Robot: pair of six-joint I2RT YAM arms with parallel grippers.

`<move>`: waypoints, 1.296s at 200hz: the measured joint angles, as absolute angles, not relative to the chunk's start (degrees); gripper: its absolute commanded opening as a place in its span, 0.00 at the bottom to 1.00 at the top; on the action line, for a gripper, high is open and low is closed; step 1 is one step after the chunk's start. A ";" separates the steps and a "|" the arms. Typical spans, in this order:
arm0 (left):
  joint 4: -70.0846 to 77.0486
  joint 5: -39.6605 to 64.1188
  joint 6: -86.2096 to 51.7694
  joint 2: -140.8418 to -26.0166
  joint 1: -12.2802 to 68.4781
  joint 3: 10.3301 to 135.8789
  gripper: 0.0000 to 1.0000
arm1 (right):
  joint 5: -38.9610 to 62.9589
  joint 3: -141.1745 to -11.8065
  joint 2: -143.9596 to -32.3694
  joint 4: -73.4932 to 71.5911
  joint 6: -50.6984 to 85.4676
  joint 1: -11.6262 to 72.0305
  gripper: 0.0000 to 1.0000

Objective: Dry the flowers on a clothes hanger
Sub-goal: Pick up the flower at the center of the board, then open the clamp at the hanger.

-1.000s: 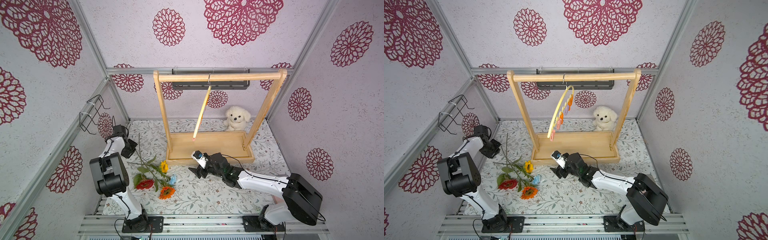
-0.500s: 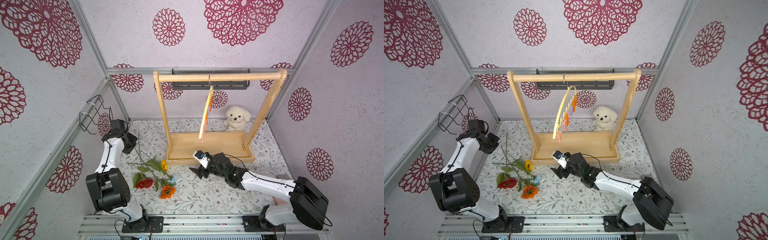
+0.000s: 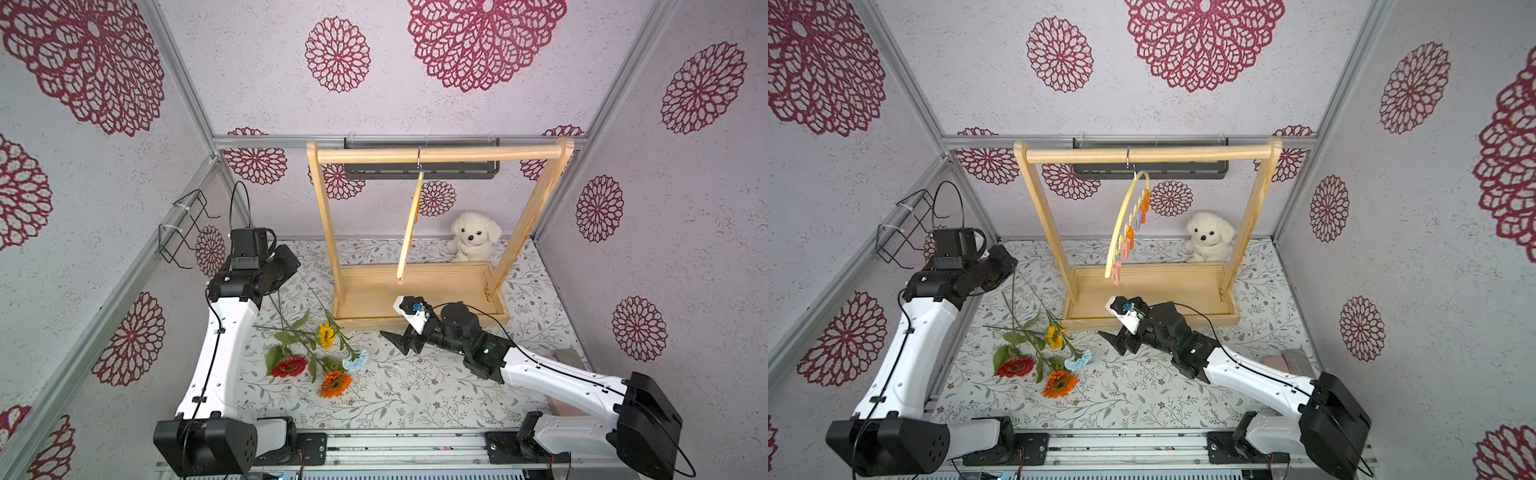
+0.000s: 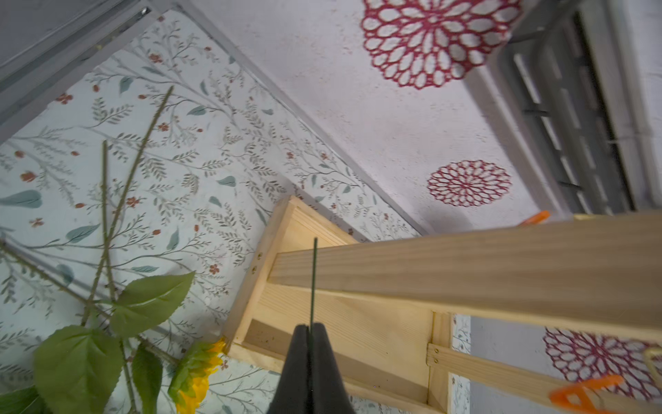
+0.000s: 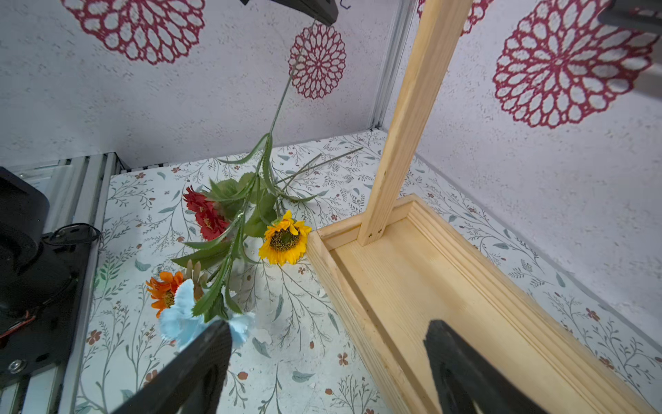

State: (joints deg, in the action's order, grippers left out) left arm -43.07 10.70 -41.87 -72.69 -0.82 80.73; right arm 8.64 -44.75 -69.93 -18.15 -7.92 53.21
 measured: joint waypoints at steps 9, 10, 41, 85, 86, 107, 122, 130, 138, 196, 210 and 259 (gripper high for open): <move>-41.67 12.49 -40.12 -71.00 0.19 80.36 0.00 | 9.69 -44.75 -69.12 -18.15 -7.46 52.88 0.90; -41.54 12.60 -40.01 -70.87 0.25 80.31 0.00 | 9.93 -44.75 -68.99 -18.15 -7.40 52.84 0.90; -33.10 19.35 -35.27 -63.02 3.14 73.25 0.00 | 15.29 -44.58 -65.87 -18.09 -5.72 50.87 0.90; -18.98 27.99 -28.82 -49.43 4.64 59.68 0.00 | 22.44 -39.00 -57.08 -17.72 -3.36 48.90 0.89; -18.79 28.08 -28.71 -49.19 4.67 59.48 0.00 | 22.74 -38.85 -56.82 -17.69 -3.38 48.86 0.89; -11.88 31.07 -25.76 -44.66 5.61 55.37 0.00 | 27.00 -38.06 -55.22 -17.98 -1.67 48.82 0.88; -7.88 33.85 -24.08 -43.29 6.55 54.26 0.00 | 28.82 -38.52 -55.53 -19.42 -0.05 49.25 0.87; -5.80 35.53 -23.46 -43.18 7.20 54.26 0.00 | 29.06 -39.00 -56.10 -20.60 1.04 49.56 0.87; -3.70 36.99 -22.85 -43.29 8.03 54.30 0.00 | 29.17 -39.72 -57.12 -21.89 1.78 49.80 0.87; 3.18 44.29 -18.11 -49.45 13.76 58.67 0.00 | 28.71 -45.87 -60.88 -21.63 1.74 49.52 0.92; 4.54 44.21 -16.73 -51.05 14.28 58.67 0.00 | 28.86 -45.93 -58.30 -19.35 1.30 47.59 0.92; 8.91 36.56 -13.56 -61.89 16.34 61.84 0.00 | 36.86 -51.27 -55.18 -11.25 4.82 30.33 0.92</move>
State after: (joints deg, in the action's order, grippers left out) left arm 8.91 36.56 -13.56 -61.89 16.34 61.84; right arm 36.86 -51.27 -55.18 -11.25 4.82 30.33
